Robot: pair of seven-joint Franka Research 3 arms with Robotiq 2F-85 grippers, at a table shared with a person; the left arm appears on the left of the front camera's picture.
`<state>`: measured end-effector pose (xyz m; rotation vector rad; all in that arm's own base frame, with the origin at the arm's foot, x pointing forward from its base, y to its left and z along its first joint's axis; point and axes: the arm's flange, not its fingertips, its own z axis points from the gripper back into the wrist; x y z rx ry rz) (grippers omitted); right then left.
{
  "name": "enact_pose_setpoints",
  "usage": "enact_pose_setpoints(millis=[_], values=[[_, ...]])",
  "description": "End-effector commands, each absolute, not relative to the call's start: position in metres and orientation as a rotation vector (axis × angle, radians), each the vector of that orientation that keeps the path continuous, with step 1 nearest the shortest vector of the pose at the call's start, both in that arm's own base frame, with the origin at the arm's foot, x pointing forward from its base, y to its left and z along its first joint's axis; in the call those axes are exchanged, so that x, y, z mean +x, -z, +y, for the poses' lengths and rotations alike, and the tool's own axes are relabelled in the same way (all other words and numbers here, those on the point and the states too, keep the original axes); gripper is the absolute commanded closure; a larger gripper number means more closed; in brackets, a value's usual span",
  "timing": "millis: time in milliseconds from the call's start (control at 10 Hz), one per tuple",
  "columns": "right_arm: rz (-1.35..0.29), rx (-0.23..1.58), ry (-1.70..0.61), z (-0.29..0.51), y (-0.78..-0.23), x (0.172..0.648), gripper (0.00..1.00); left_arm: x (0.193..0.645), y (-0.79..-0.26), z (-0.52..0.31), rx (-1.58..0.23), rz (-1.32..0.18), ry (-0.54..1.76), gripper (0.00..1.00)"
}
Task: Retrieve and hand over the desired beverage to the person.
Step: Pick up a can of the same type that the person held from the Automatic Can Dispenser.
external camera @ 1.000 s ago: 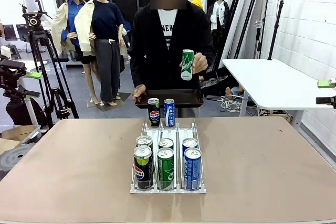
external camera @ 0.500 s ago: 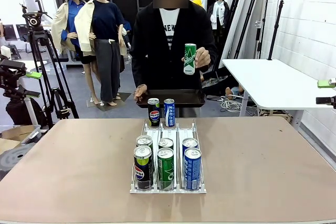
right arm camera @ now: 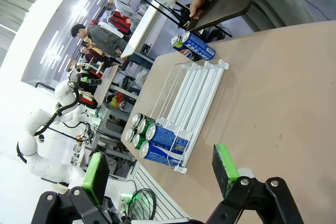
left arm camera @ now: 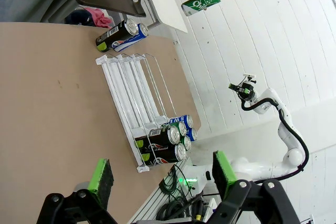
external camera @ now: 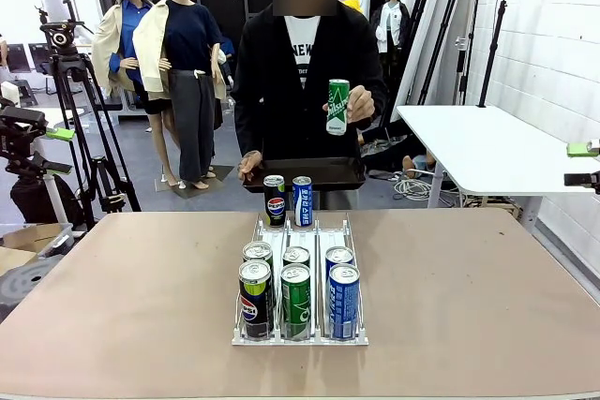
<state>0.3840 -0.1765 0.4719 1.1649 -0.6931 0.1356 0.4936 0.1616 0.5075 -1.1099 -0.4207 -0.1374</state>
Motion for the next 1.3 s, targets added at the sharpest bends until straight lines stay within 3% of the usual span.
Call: enact_pose_setpoints(millis=[0,1200], values=[[-0.688,1.166,-0.130,-0.1767,-0.4713,0.3846,0.00,0.4935,-0.5090,0.1615,-1.112,-0.416,0.128,0.00],[-0.688,1.166,-0.130,-0.1767,-0.4713,0.3846,0.00,0.4935,-0.5090,0.1615,-1.112,-0.416,0.128,0.00]])
